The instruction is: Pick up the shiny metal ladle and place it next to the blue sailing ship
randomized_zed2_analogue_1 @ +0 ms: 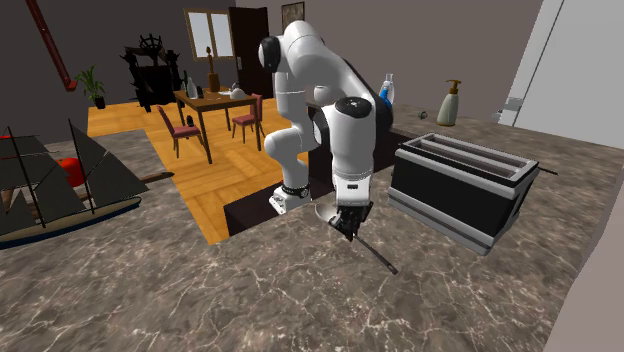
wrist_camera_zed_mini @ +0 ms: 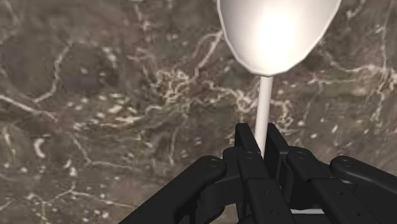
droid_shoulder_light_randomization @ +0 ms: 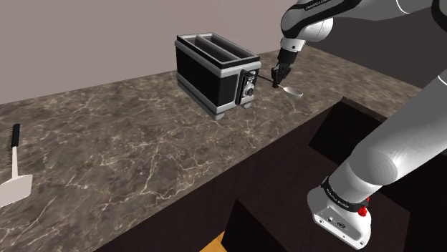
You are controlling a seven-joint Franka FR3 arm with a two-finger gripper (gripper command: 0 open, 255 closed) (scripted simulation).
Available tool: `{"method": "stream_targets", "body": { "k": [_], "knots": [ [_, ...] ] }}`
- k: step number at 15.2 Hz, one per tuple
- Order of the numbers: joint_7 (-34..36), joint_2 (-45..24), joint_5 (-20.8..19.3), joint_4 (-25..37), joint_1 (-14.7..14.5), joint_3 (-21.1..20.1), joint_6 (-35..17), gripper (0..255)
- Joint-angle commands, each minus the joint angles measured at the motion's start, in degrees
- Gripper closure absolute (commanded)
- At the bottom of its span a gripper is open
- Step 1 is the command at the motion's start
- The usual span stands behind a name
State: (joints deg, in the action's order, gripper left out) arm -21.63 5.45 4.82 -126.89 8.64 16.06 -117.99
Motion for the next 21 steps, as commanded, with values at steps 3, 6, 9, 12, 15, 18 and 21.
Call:
{"method": "stream_targets", "body": {
  "k": [3,6,9,12,15,18,21],
  "knots": [
    [0.44,1.11,-0.46,2.03,0.06,-0.03,3.08,255],
    [0.82,1.88,-0.75,3.59,0.06,-0.11,5.36,255],
    [1.17,2.53,-0.98,5.26,0.06,-0.19,7.64,255],
    [1.48,3.07,-1.17,7.04,0.05,-0.26,9.92,255],
    [1.76,3.49,-1.32,8.92,0.04,-0.33,12.2,255],
    [2.01,3.8,-1.42,10.92,0.02,-0.38,14.49,255],
    [2.24,3.99,-1.49,13.03,0.0,-0.43,16.77,255]
  ]
}}
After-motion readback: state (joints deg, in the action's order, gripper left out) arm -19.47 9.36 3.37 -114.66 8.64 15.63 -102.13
